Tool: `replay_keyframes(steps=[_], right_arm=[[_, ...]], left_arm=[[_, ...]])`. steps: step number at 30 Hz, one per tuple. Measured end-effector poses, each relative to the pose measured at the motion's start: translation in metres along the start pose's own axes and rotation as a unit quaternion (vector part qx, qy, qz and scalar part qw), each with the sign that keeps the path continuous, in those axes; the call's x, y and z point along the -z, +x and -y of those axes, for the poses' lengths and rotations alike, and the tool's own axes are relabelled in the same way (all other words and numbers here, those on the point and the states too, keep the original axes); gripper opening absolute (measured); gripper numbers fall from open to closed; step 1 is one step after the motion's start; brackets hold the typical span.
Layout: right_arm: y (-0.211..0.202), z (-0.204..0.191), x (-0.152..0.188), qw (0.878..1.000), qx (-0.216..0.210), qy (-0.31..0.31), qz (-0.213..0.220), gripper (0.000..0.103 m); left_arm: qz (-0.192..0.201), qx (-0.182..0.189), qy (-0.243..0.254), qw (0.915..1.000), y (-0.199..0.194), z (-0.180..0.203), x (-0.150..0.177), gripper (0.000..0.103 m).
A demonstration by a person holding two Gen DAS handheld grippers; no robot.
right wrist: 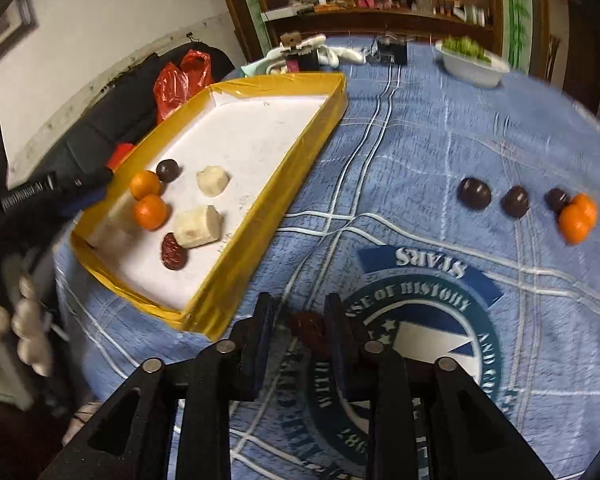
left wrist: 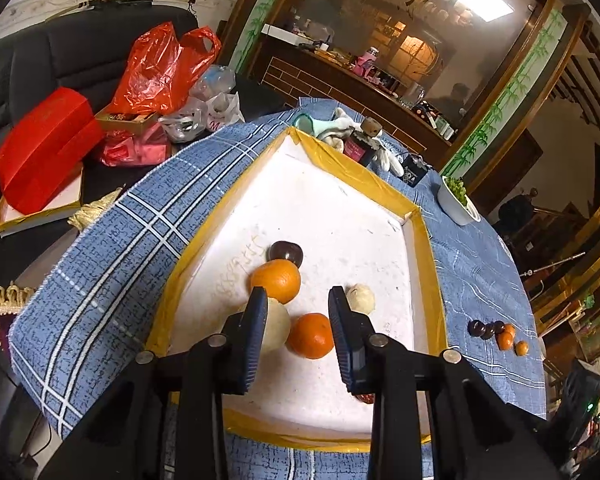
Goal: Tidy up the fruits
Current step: 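Carry the red date into the tray and open the right tool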
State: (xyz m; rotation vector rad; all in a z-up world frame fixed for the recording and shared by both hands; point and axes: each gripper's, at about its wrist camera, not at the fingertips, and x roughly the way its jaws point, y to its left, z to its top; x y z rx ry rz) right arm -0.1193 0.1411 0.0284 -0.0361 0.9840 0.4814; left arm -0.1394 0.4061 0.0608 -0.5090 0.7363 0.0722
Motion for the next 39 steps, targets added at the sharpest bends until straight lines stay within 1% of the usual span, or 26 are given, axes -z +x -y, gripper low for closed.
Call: replay_keyframes(steps=[3, 5, 8, 10, 13, 16, 18, 19, 21, 23, 24, 27, 28, 29, 30, 31, 33, 35, 39], right_arm=[[-0.002, -0.003, 0.004, 1.000, 0.009, -0.019, 0.000, 0.041], [-0.001, -0.002, 0.009, 1.000, 0.015, -0.026, -0.001, 0.041], [0.002, 0.000, 0.016, 0.999, 0.019, -0.029, -0.007, 0.041], [0.002, 0.001, 0.020, 0.999, 0.019, -0.027, -0.005, 0.025], [-0.006, 0.004, 0.018, 1.000, 0.013, -0.017, 0.011, 0.026], [-0.022, 0.002, 0.006, 0.999, 0.013, -0.017, 0.038, 0.026], [-0.029, -0.003, -0.007, 0.999, -0.002, -0.016, 0.048, 0.026], [-0.031, -0.008, -0.018, 0.998, -0.016, -0.019, 0.049, 0.026], [-0.027, -0.020, -0.034, 0.998, -0.033, -0.026, 0.048, 0.026], [-0.014, -0.032, -0.048, 0.998, -0.050, -0.033, 0.035, 0.026], [-0.009, -0.036, -0.052, 0.998, -0.053, -0.035, 0.030, 0.026], [0.019, -0.053, -0.068, 0.998, -0.049, -0.050, 0.011, 0.027], [0.027, -0.056, -0.073, 0.997, -0.047, -0.052, 0.005, 0.027], [0.037, -0.058, -0.078, 0.998, -0.044, -0.051, 0.000, 0.029], [0.041, -0.057, -0.079, 0.998, -0.044, -0.048, -0.003, 0.035], [0.044, -0.055, -0.081, 0.998, -0.045, -0.040, -0.006, 0.039], [0.040, -0.047, -0.082, 0.998, -0.055, -0.017, 0.005, 0.052], [0.029, -0.037, -0.080, 0.998, -0.061, 0.001, 0.020, 0.054], [-0.001, -0.016, -0.076, 0.996, -0.059, 0.031, 0.057, 0.054]], left_arm=[[0.011, 0.005, 0.006, 0.9999, -0.009, 0.005, -0.002, 0.033], [0.016, 0.008, 0.010, 0.9998, -0.014, 0.010, -0.002, 0.037], [0.016, 0.014, 0.014, 0.9997, -0.017, 0.016, -0.001, 0.039], [0.015, 0.018, 0.014, 0.9996, -0.017, 0.018, -0.001, 0.039], [0.020, 0.018, 0.007, 0.9996, -0.019, 0.015, -0.003, 0.040], [0.025, 0.019, -0.008, 0.9995, -0.022, 0.007, -0.005, 0.042], [0.028, 0.017, -0.018, 0.9993, -0.022, 0.001, -0.007, 0.043], [0.027, 0.018, -0.022, 0.9992, -0.021, -0.001, -0.008, 0.043], [0.026, 0.021, -0.030, 0.9990, -0.020, -0.005, -0.008, 0.046], [0.026, 0.020, -0.036, 0.9988, -0.020, -0.010, -0.009, 0.056], [0.027, 0.019, -0.038, 0.9987, -0.020, -0.012, -0.009, 0.057], [0.032, 0.015, -0.043, 0.9985, -0.022, -0.019, -0.011, 0.065], [0.034, 0.010, -0.045, 0.9983, -0.023, -0.021, -0.012, 0.071], [0.034, 0.001, -0.048, 0.9983, -0.023, -0.022, -0.012, 0.076], [0.034, -0.007, -0.049, 0.9982, -0.023, -0.023, -0.013, 0.077], [0.035, -0.013, -0.048, 0.9982, -0.023, -0.022, -0.013, 0.079], [0.033, -0.021, -0.046, 0.9982, -0.022, -0.020, -0.013, 0.081], [0.026, -0.023, -0.045, 0.9984, -0.019, -0.016, -0.012, 0.083], [0.017, -0.003, -0.027, 0.9995, -0.019, 0.002, -0.008, 0.083]])
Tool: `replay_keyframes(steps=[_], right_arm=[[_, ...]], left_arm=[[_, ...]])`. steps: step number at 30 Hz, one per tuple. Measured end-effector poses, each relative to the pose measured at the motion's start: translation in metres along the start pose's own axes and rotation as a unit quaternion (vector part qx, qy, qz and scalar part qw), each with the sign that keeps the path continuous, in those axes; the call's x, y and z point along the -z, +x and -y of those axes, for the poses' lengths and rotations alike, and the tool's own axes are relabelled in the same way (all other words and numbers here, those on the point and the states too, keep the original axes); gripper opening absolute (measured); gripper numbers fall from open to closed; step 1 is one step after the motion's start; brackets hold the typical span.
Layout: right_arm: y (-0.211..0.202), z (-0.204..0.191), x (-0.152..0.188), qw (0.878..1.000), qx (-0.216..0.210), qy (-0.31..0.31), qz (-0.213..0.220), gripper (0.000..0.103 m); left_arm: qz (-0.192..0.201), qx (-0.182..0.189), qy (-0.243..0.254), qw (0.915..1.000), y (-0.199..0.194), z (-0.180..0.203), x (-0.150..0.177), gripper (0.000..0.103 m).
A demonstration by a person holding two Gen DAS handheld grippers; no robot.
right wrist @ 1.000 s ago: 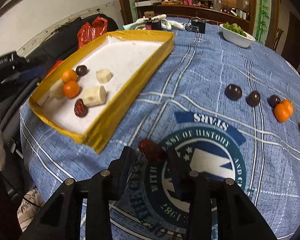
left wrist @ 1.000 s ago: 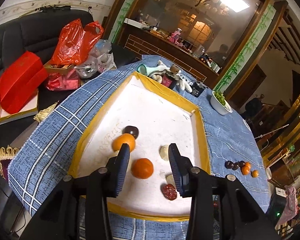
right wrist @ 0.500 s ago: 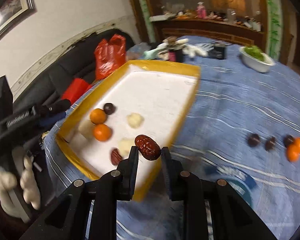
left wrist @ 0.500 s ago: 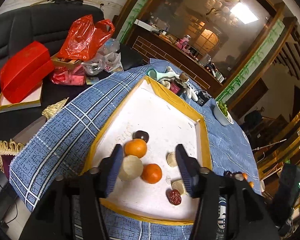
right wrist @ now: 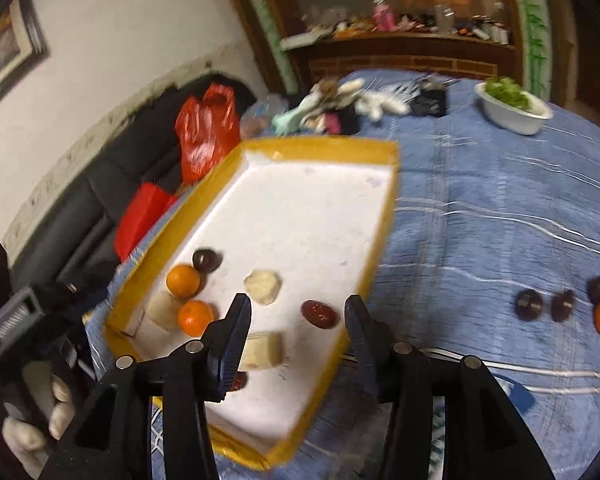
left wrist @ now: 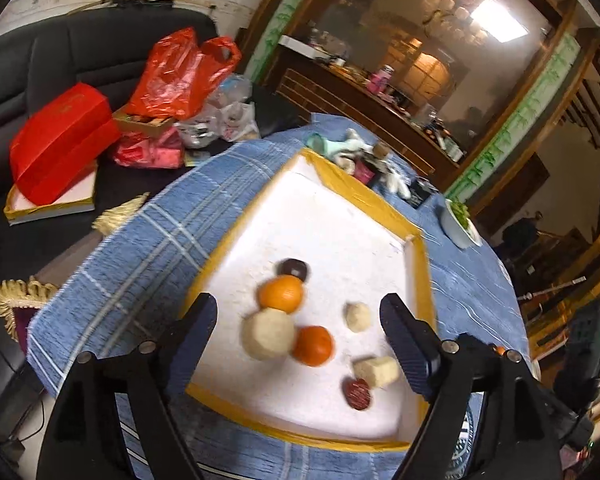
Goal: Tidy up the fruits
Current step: 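Carry the red date into the tray and open the right tool, then move both tools back over the plums and oranges on the table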
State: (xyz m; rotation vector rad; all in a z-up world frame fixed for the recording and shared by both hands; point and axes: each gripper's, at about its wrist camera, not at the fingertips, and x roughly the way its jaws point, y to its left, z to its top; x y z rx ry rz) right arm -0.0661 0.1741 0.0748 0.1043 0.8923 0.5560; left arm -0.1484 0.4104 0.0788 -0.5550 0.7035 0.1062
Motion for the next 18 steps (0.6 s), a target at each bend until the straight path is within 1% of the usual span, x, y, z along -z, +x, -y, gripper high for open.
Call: replay_keyframes(steps=[1, 3, 4, 6, 9, 10, 13, 15, 18], right_arm=[[-0.014, 0.009, 0.003, 1.000, 0.001, 0.010, 0.014, 0.054], [-0.033, 0.024, 0.009, 0.999, 0.010, 0.023, 0.033, 0.060], [-0.046, 0.037, 0.017, 0.998, 0.020, 0.036, 0.045, 0.061], [-0.062, 0.056, 0.029, 0.996, 0.036, 0.055, 0.055, 0.062], [-0.086, 0.097, 0.055, 0.991, 0.061, 0.102, 0.058, 0.062], [-0.095, 0.114, 0.067, 0.988, 0.070, 0.124, 0.058, 0.061], [-0.116, 0.147, 0.091, 0.981, 0.085, 0.164, 0.064, 0.061], [-0.126, 0.163, 0.105, 0.976, 0.092, 0.183, 0.068, 0.061], [-0.137, 0.180, 0.116, 0.972, 0.098, 0.199, 0.073, 0.061]], left_arm=[[-0.001, 0.005, 0.009, 0.9999, -0.001, 0.005, 0.001, 0.083], [-0.003, 0.012, 0.025, 0.9996, -0.004, 0.017, 0.004, 0.083], [-0.004, 0.018, 0.035, 0.9992, -0.006, 0.025, 0.007, 0.083], [-0.003, 0.033, 0.054, 0.9980, -0.009, 0.040, 0.012, 0.083], [-0.018, 0.052, 0.082, 0.9951, -0.008, 0.066, 0.023, 0.083], [-0.027, 0.059, 0.099, 0.9930, -0.006, 0.078, 0.028, 0.083], [-0.039, 0.062, 0.143, 0.9870, -0.003, 0.108, 0.045, 0.083], [-0.048, 0.065, 0.166, 0.9828, -0.002, 0.127, 0.055, 0.083], [-0.057, 0.065, 0.204, 0.9750, -0.001, 0.156, 0.076, 0.083]])
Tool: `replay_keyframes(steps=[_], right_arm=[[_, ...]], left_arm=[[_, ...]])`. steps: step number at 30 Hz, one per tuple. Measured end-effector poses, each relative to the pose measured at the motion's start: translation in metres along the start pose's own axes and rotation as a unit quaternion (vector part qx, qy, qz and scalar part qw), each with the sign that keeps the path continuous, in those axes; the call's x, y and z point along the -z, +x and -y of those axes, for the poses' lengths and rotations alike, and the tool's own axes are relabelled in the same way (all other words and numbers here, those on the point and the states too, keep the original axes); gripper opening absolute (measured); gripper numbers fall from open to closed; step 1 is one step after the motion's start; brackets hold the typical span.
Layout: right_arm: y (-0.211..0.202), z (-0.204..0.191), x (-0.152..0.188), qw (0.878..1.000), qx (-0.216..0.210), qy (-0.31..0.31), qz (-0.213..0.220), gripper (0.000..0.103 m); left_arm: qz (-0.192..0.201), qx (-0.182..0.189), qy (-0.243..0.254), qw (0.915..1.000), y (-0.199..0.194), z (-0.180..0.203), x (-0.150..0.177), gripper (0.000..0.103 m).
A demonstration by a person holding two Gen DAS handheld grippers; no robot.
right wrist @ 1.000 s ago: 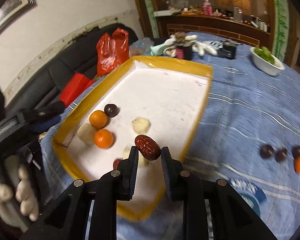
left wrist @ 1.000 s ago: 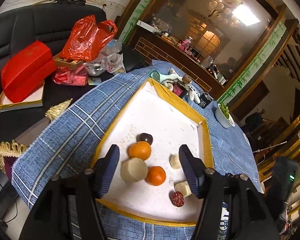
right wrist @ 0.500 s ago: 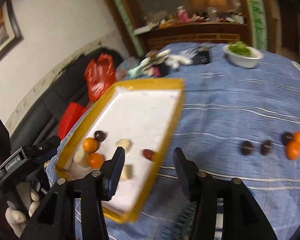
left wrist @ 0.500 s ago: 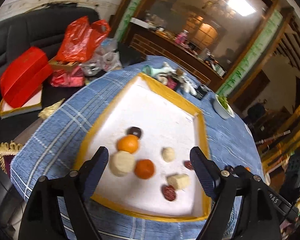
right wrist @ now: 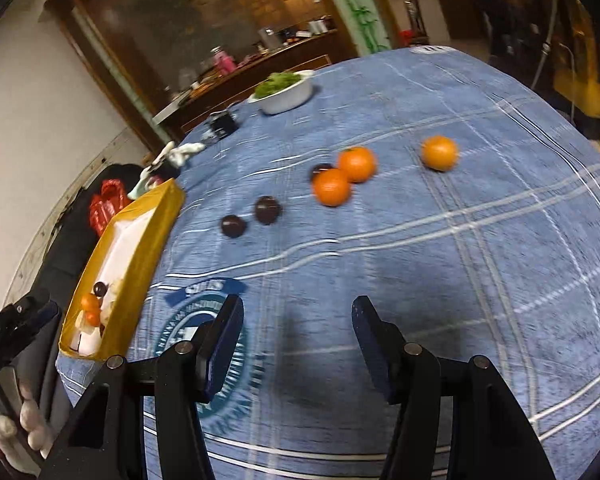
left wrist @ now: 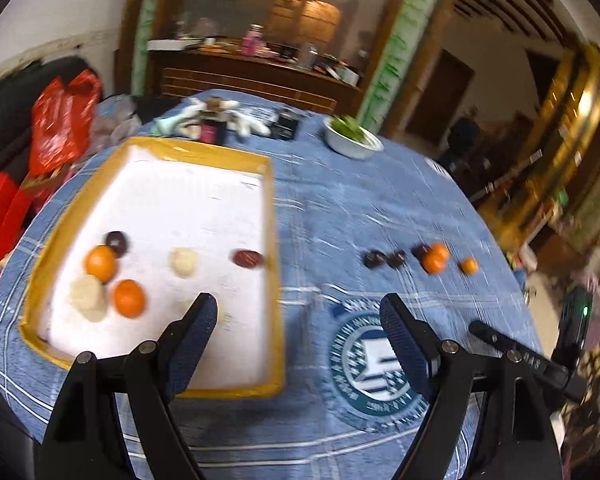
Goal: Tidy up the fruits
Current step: 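Move both tools back over the plums and oranges on the table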
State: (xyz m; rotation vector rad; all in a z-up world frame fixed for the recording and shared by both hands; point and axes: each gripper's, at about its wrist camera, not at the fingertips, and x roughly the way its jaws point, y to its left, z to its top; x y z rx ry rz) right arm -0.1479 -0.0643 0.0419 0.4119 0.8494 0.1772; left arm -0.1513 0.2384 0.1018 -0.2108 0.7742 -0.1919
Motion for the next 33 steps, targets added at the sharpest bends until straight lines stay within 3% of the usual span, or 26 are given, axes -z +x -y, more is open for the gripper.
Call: replay_keyframes(steps=[8, 10, 15, 20, 33], right_arm=[[-0.010, 0.016, 0.005, 0.999, -0.004, 0.005, 0.032, 0.062], [-0.013, 0.018, 0.006, 0.999, -0.011, 0.004, 0.040, 0.066], [-0.015, 0.025, 0.006, 0.999, -0.022, 0.024, 0.044, 0.069], [-0.015, 0.028, 0.007, 0.998, -0.028, 0.035, 0.039, 0.070], [-0.011, 0.023, 0.007, 0.999, -0.011, 0.023, 0.039, 0.072]], left_arm=[[-0.030, -0.028, 0.075, 0.9963, 0.023, 0.067, 0.023, 0.083], [-0.035, -0.041, 0.087, 0.9947, 0.029, 0.079, 0.029, 0.083], [-0.028, -0.070, 0.119, 0.9900, 0.036, 0.100, 0.037, 0.083], [-0.023, -0.081, 0.136, 0.9871, 0.039, 0.109, 0.039, 0.083], [-0.033, -0.069, 0.129, 0.9887, 0.041, 0.105, 0.042, 0.083]])
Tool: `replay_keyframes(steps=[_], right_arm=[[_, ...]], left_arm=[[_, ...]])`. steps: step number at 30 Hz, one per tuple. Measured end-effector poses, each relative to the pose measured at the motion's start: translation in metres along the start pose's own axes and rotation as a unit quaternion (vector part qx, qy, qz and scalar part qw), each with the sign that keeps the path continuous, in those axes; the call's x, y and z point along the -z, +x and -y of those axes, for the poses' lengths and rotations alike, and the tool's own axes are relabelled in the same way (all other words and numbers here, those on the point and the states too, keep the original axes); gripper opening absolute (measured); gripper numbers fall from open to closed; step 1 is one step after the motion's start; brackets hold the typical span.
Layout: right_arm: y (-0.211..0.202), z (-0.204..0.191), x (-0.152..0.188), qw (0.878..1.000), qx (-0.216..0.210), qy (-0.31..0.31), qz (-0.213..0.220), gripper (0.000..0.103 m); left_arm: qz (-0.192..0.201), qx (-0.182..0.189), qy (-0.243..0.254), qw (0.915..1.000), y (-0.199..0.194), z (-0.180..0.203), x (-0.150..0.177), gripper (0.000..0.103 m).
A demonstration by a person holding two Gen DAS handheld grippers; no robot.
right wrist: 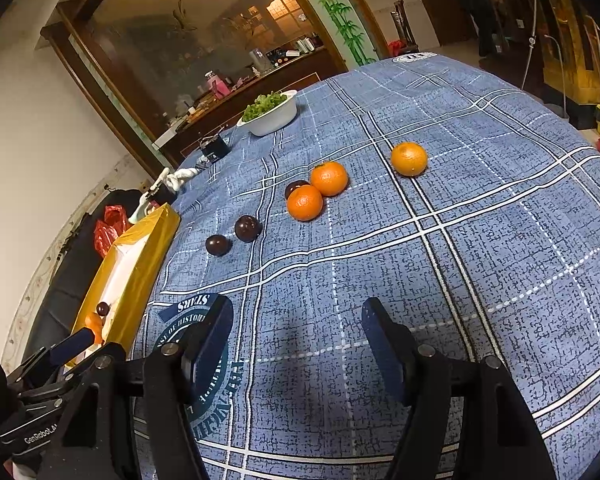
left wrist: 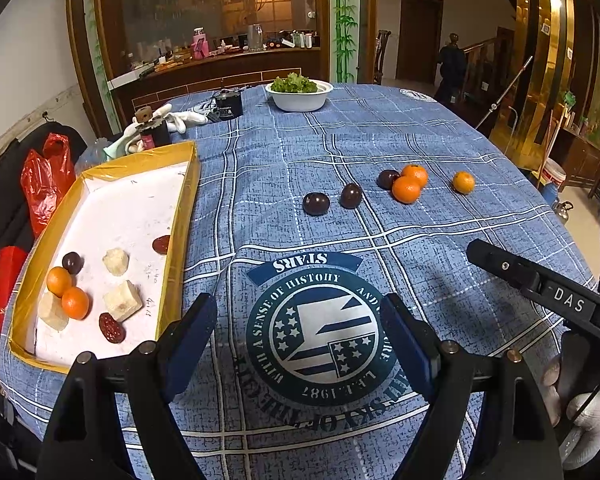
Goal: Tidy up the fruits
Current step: 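Move both tools back over the plums and oranges on the table, then grasp a dark plum with the right tool while the left tool grasps another plum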
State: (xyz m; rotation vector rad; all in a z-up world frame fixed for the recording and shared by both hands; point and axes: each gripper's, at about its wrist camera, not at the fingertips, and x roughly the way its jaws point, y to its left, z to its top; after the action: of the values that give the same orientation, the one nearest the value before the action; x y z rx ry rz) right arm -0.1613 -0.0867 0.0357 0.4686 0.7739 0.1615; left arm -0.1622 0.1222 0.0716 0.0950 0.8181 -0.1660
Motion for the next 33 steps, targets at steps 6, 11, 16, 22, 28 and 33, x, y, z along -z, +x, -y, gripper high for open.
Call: replay_keyframes(steps=[6, 11, 16, 22, 28, 33], right_arm=[[0.004, -0.002, 0.001, 1.000, 0.004, -0.005, -0.012, 0.076], [0.007, -0.006, -0.006, 0.999, -0.007, -0.018, -0.029, 0.076], [0.022, -0.016, -0.038, 0.998, -0.027, -0.027, -0.042, 0.075], [0.084, -0.049, -0.073, 0.995, -0.043, -0.057, -0.073, 0.056], [0.131, -0.062, -0.078, 0.992, -0.007, -0.096, -0.088, 0.052], [0.148, -0.062, -0.068, 0.989, -0.001, -0.111, -0.095, 0.052]], left_arm=[[-0.007, 0.057, -0.025, 0.9981, 0.003, -0.012, -0.003, 0.083], [-0.007, 0.063, -0.055, 0.9964, 0.005, -0.036, -0.012, 0.081], [0.006, 0.071, -0.062, 0.9955, 0.009, -0.051, -0.032, 0.049], [-0.003, 0.069, -0.041, 0.9968, 0.028, -0.051, -0.052, 0.027], [-0.016, 0.069, -0.036, 0.9968, 0.051, -0.053, -0.064, 0.038], [-0.032, 0.072, -0.034, 0.9963, 0.074, -0.049, -0.069, 0.041]])
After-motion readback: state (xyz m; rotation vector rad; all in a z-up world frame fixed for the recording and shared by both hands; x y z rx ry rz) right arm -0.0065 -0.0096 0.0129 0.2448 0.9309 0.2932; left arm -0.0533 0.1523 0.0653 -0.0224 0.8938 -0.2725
